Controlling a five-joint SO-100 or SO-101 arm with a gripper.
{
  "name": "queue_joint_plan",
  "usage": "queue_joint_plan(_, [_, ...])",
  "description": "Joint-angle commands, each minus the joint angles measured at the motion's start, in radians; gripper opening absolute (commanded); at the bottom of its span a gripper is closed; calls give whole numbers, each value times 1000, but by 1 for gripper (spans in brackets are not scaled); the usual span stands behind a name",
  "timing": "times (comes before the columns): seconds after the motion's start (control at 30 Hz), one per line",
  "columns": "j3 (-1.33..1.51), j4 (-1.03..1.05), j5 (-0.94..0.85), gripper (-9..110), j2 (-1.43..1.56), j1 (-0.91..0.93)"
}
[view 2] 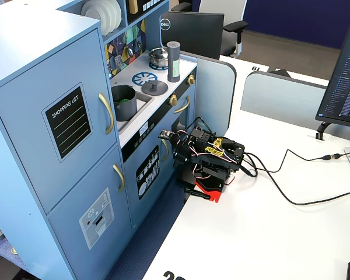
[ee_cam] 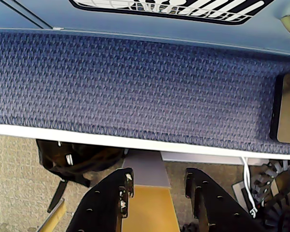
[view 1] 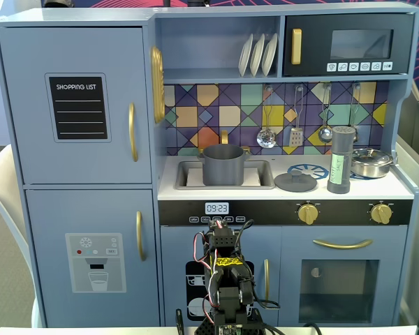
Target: Put salt in the gray recipient
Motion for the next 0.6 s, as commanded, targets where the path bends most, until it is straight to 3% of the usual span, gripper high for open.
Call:
queue_joint_plan(0.0, [-8,6,-46,0,5,35])
queue_joint_plan(0.43, [-8,5,-5,0,5,41])
queue_joint_plan(0.57, [-60,-9,-71,0,-26,166])
